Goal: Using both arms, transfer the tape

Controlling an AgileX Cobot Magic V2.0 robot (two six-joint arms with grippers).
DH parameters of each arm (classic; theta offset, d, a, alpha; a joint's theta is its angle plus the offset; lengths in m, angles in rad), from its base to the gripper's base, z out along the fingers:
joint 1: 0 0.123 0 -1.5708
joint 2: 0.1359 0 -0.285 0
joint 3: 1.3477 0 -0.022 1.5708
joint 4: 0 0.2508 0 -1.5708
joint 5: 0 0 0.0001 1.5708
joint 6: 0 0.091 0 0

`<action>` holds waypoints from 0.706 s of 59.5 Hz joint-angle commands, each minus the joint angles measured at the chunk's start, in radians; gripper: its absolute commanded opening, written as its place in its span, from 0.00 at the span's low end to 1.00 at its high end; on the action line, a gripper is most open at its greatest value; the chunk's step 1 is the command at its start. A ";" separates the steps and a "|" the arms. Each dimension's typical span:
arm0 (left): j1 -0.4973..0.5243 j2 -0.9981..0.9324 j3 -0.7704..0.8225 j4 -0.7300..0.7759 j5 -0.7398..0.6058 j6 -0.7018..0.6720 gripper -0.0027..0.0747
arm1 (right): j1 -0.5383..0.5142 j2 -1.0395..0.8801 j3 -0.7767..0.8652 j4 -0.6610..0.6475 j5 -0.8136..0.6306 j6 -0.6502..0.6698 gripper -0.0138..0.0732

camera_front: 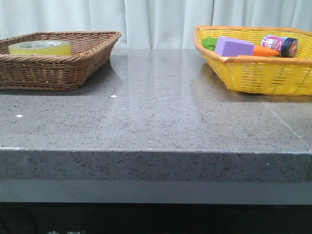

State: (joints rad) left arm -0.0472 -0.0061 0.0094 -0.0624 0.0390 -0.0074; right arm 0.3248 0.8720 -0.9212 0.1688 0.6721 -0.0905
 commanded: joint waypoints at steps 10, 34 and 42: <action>-0.001 -0.019 0.039 -0.010 -0.088 -0.001 0.01 | -0.007 -0.003 -0.025 -0.001 -0.058 -0.005 0.08; -0.001 -0.019 0.039 -0.010 -0.088 -0.001 0.01 | -0.020 -0.032 -0.021 -0.012 -0.058 -0.012 0.08; -0.001 -0.019 0.039 -0.010 -0.088 -0.001 0.01 | -0.107 -0.135 0.035 -0.012 -0.087 -0.015 0.08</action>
State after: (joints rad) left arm -0.0472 -0.0061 0.0094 -0.0624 0.0390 0.0000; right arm 0.2652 0.8015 -0.8900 0.1645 0.6693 -0.0930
